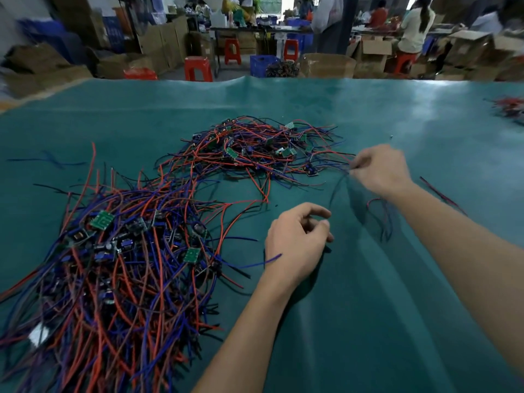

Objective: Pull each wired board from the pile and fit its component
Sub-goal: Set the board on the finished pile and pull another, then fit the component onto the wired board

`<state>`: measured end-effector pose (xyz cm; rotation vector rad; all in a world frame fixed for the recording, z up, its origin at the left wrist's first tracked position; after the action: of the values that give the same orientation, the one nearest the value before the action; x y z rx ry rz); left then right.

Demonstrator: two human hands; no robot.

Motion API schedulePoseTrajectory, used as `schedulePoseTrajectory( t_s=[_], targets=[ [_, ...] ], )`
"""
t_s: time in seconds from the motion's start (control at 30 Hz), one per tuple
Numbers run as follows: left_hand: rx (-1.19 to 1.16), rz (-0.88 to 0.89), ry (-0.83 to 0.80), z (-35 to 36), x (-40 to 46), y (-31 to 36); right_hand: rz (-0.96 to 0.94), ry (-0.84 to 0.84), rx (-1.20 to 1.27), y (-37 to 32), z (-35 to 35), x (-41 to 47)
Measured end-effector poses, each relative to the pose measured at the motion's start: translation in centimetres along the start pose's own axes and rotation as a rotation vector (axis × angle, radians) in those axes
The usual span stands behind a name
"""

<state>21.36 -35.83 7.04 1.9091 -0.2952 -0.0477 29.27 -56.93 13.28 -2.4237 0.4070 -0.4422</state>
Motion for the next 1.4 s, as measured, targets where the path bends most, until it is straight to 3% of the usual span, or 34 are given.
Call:
schedulePoseTrajectory(
  t_s=[0.1,0.23,0.43,0.57,0.67,0.8,0.93,1.17,1.4],
  targets=[
    [-0.031,-0.002,0.043,-0.1,0.2,0.1,0.096,0.022,0.575,-2.0,-1.8,-2.5],
    [-0.134,-0.013,0.104,-0.6,0.2,0.3,0.176,-0.158,1.155,-4.1,-2.0,-8.1],
    [-0.188,0.002,-0.015,-0.4,-0.3,0.9,0.354,-0.338,1.506,-1.7,-0.6,-11.2],
    [-0.281,0.001,-0.073,-0.6,-0.5,1.0,0.46,-0.238,1.741,0.7,-1.8,-10.4],
    [-0.225,0.011,-0.046,-0.6,-0.5,0.9,0.498,-0.205,1.967,1.6,-2.8,-10.0],
    [-0.194,0.002,-0.029,-0.4,-0.4,0.8,0.46,-0.354,1.855,0.5,-1.9,-10.4],
    [-0.248,0.006,-0.049,-0.2,-0.4,1.0,0.306,-0.41,1.394,-1.5,1.6,-11.8],
    [-0.191,0.036,-0.058,-0.1,-0.3,0.7,0.204,-0.251,1.268,-1.4,2.5,-11.7],
    [-0.068,-0.003,-0.124,0.2,-0.4,0.4,0.058,0.115,1.039,0.7,-0.6,-10.1]
  ],
)
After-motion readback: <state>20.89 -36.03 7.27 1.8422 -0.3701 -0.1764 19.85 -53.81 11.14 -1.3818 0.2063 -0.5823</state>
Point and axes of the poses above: each hand's wrist, its own x-axis towards the middle knuckle, its own z-axis out of the palm, y = z × x, the point moved 4 cm from there along x, towards the middle knuckle, and after that the axes turned 10 degrees about x, right-handed, at the moved point
